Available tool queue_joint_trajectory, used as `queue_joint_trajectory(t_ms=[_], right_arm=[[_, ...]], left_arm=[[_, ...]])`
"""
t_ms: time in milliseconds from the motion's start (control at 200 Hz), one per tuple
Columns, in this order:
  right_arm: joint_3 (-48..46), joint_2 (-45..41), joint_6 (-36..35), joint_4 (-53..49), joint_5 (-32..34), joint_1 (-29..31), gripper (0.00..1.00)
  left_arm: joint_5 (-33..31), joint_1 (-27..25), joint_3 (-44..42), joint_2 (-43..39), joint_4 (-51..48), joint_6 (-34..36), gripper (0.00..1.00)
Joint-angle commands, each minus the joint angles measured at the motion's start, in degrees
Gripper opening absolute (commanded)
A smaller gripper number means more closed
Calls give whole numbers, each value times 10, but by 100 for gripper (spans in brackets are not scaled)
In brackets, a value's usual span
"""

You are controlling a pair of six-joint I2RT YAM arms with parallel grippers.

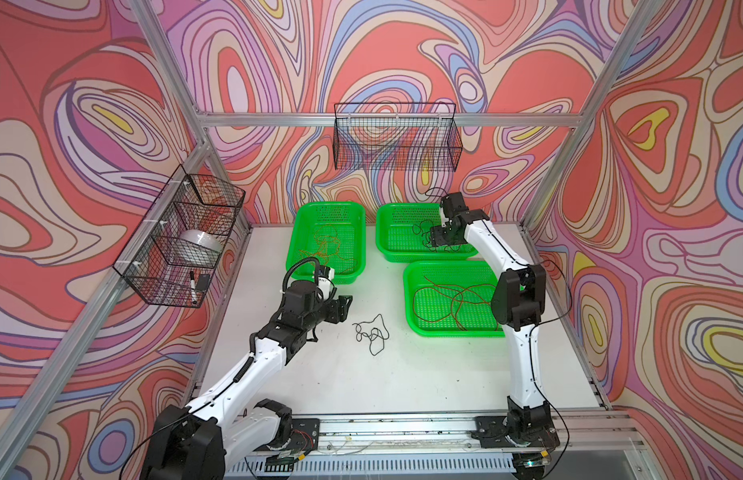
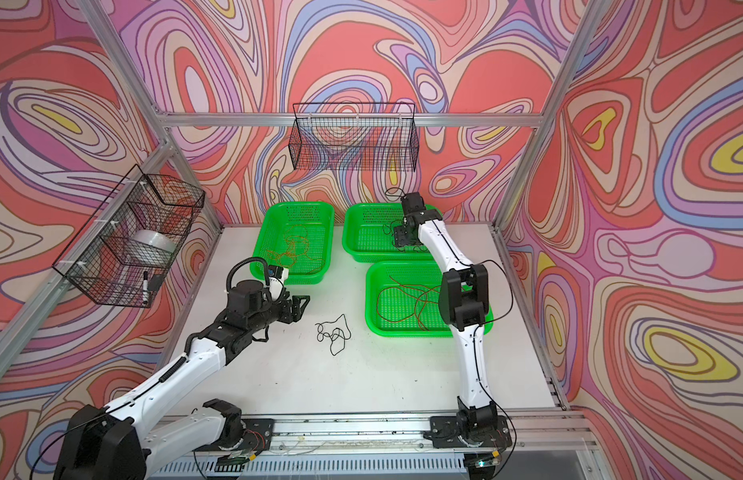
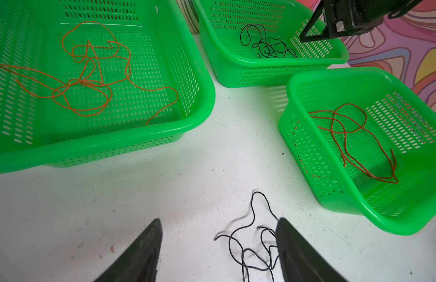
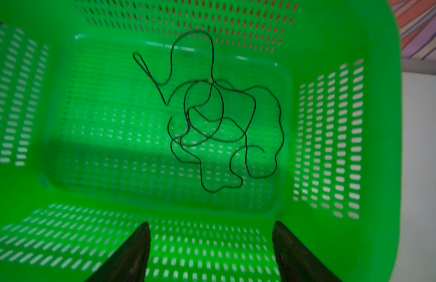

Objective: Untangle the cables

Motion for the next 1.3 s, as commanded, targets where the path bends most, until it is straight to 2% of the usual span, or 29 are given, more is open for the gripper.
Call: queue_joint_trajectory(t_ms=[0, 120, 205, 290, 436, 536, 661, 936, 1042, 1177, 1292], right_arm=[[23, -29, -45, -40, -16, 11, 72], [-156, -146, -198, 106, -62, 77, 71], [-259, -210, -284, 166, -96, 130, 64], [-343, -261, -313, 216, -140, 166, 61], [-438, -292, -319, 269, -211, 215, 56], [-442, -254, -320, 267, -215, 258, 55], [-421, -204, -319, 252, -202, 299, 54], [-428, -156, -320, 264, -232, 331, 54], [-437, -143, -318, 281, -210, 336, 53], [-431, -118, -318, 289, -143, 344, 50], [-432, -110, -319, 286, -147, 345, 49]], left_arm=[[-4, -4, 7, 6, -16, 6, 76], [-45, -3, 12, 2, -36, 0, 76], [-84, 0, 30, 2, -81, -17, 76], [-92, 0, 40, -5, -105, -20, 77], [-161, 2, 31, -43, -116, -46, 78], [-193, 8, 22, -73, -114, -56, 79], [-198, 9, 23, -93, -122, -43, 79], [-204, 9, 18, -122, -144, -38, 80], [-203, 9, 14, -129, -143, -36, 79], [-195, 9, 15, -128, -146, -35, 79], [-191, 9, 15, -129, -145, -36, 79]])
